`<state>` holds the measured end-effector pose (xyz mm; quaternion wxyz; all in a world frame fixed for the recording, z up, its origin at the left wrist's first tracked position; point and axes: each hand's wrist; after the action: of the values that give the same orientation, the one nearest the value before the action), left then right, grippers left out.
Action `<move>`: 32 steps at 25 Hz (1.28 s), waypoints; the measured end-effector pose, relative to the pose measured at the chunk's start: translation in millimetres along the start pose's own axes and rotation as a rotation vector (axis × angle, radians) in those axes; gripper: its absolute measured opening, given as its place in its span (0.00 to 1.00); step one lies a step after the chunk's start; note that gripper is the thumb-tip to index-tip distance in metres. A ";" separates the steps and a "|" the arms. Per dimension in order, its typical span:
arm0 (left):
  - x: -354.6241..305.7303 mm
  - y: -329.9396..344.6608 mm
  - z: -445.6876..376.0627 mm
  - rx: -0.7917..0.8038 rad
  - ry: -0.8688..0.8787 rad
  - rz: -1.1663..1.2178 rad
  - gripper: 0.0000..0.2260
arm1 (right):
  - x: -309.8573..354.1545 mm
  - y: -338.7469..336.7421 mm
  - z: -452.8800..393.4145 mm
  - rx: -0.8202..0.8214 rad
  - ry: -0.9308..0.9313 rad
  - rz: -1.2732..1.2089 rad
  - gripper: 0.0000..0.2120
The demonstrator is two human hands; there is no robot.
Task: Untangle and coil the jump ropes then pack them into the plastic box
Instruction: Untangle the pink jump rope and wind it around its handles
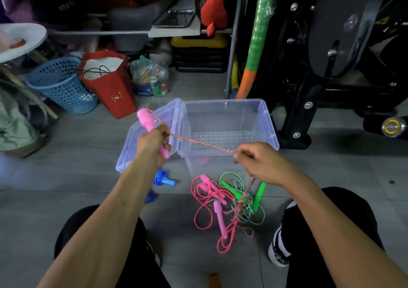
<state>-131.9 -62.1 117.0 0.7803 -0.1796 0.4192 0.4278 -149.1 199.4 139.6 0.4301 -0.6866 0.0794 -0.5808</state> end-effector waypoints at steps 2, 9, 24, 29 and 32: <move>2.4 -3.5 1.6 0.048 0.025 -0.309 0.04 | -1.5 -4.1 -1.2 -0.097 -0.024 -0.022 0.10; 20.8 -2.7 46.3 0.302 0.322 -0.689 0.07 | 0.8 11.8 -12.0 -0.021 -0.073 0.135 0.11; 33.1 -18.8 23.6 0.154 0.404 -1.023 0.04 | 3.5 0.4 1.1 -0.042 -0.046 0.010 0.09; 31.5 -5.1 55.9 0.308 0.534 -0.783 0.11 | 10.0 14.9 -4.9 0.013 -0.147 -0.016 0.08; 30.1 -4.7 70.5 0.529 0.371 -0.770 0.11 | 13.8 15.4 -7.3 -0.006 -0.153 -0.067 0.09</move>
<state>-84.3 -4.2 133.4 0.8127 -0.1902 0.5484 -0.0514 -145.0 177.9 138.8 0.4131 -0.7325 0.0252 -0.5405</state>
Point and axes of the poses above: each hand's wrist, its own z-axis away from the middle knuckle, its own y-axis out of the palm, x = y × z, and after that the axes turned 9 degrees about -x, right-handed
